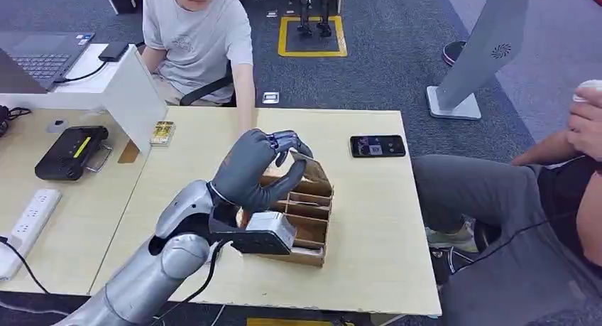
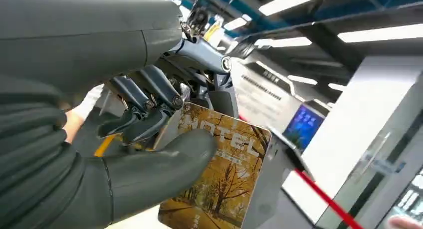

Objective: Pass the card to the sensor for recognition and then transmit it.

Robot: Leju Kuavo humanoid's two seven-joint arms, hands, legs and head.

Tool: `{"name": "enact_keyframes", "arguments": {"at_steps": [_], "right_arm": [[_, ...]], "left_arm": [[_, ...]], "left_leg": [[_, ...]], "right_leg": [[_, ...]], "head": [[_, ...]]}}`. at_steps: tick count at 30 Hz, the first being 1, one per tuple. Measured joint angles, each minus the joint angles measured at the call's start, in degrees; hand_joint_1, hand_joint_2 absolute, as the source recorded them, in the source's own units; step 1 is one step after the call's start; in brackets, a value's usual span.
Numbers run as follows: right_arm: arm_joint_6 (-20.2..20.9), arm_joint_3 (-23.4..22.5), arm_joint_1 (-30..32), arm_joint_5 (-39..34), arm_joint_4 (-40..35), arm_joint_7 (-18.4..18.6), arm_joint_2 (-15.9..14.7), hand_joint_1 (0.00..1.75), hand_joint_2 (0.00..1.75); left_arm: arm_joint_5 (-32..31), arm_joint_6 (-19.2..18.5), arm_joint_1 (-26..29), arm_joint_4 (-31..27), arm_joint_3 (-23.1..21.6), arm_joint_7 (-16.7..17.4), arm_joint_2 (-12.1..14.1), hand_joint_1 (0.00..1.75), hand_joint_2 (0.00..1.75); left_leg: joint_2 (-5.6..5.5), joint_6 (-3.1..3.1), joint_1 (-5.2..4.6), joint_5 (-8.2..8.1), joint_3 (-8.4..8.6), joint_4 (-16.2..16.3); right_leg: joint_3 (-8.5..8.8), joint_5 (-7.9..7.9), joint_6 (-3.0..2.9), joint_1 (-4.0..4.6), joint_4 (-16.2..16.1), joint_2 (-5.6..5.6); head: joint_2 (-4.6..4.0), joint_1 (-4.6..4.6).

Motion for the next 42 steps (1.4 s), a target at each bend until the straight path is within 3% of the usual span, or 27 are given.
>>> {"name": "enact_keyframes", "arguments": {"at_steps": [8, 13, 29, 34, 38, 42], "right_arm": [[0.28, 0.57, -0.50, -0.09, 0.00, 0.90, 0.13, 0.00, 1.75], [0.37, 1.20, -0.53, -0.17, 0.00, 1.38, 0.15, 0.00, 1.75], [0.85, 1.42, -0.58, -0.33, 0.00, 1.38, 0.15, 0.00, 1.75], [0.98, 1.90, -0.59, -0.35, 0.00, 1.51, 0.15, 0.00, 1.75], [0.87, 2.56, -0.55, -0.35, 0.00, 1.97, 0.15, 0.00, 1.75], [-0.31, 3.04, 0.15, -0.72, -0.13, 1.20, 0.13, 0.00, 1.75]], "left_arm": [[-4.68, 5.23, -1.94, -2.28, 0.04, 1.14, 1.84, 1.75, 1.75], [-8.27, 5.25, -4.89, -0.57, 0.90, 6.41, 2.34, 1.75, 1.75], [-10.25, 5.73, -6.95, 4.48, 1.18, 7.06, 2.71, 1.75, 1.75], [-23.73, 9.45, -7.87, 8.44, 1.90, 14.10, 2.85, 1.75, 1.75], [-29.31, 12.16, -8.38, 15.76, 4.24, 15.89, 3.37, 1.75, 1.75], [-32.71, 12.22, -8.36, 21.23, 6.58, 18.07, 4.11, 1.75, 1.75]], "left_leg": [[-0.03, 0.01, 0.00, 0.00, -0.05, 0.00], [-0.02, 0.00, 0.00, 0.01, -0.05, 0.01], [-0.01, -0.01, 0.00, 0.01, -0.06, 0.01], [-0.01, -0.01, 0.00, 0.02, -0.05, 0.01], [0.03, -0.05, 0.02, 0.04, -0.03, 0.00], [0.02, -0.05, 0.03, 0.04, -0.05, 0.00]], "right_leg": [[-0.03, 0.00, 0.01, 0.00, -0.01, -0.03], [-0.03, 0.02, -0.02, 0.00, 0.00, -0.02], [-0.06, 0.03, -0.02, 0.00, -0.01, -0.01], [-0.06, 0.04, -0.03, 0.00, 0.00, -0.01], [-0.07, 0.06, -0.06, 0.00, 0.01, 0.03], [-0.07, 0.05, -0.07, 0.02, 0.01, 0.02]], "head": [[0.00, 0.02], [0.00, 0.02], [0.00, 0.02], [0.00, 0.02], [0.00, -0.02], [0.00, 0.00]]}}
